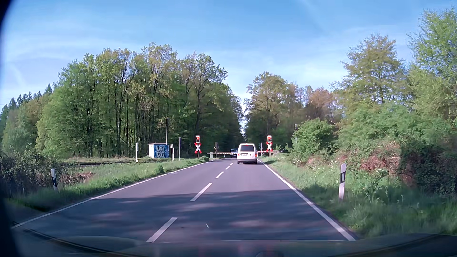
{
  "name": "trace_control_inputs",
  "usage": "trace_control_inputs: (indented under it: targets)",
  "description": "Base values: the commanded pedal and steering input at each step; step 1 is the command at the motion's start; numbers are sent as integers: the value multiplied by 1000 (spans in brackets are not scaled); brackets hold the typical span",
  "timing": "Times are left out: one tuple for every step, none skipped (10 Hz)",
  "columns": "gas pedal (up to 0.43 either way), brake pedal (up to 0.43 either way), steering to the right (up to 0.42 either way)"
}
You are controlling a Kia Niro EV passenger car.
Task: Follow the waypoints while adhering to traffic rules and regulations
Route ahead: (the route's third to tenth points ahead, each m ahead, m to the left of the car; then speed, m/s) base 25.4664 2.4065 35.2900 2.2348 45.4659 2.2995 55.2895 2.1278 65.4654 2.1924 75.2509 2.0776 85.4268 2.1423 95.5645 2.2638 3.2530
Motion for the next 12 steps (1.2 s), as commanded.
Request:
trace_control_inputs:
  targets:
    - [0, 0, -1]
    - [0, 0, -1]
    - [0, 0, -1]
    - [0, 0, -1]
    - [0, 0, 0]
    - [0, 0, -1]
    - [0, 0, -1]
    - [0, 0, -1]
    - [0, 0, -1]
    - [0, 0, -1]
    - [0, 0, 0]
    - [0, 0, -1]
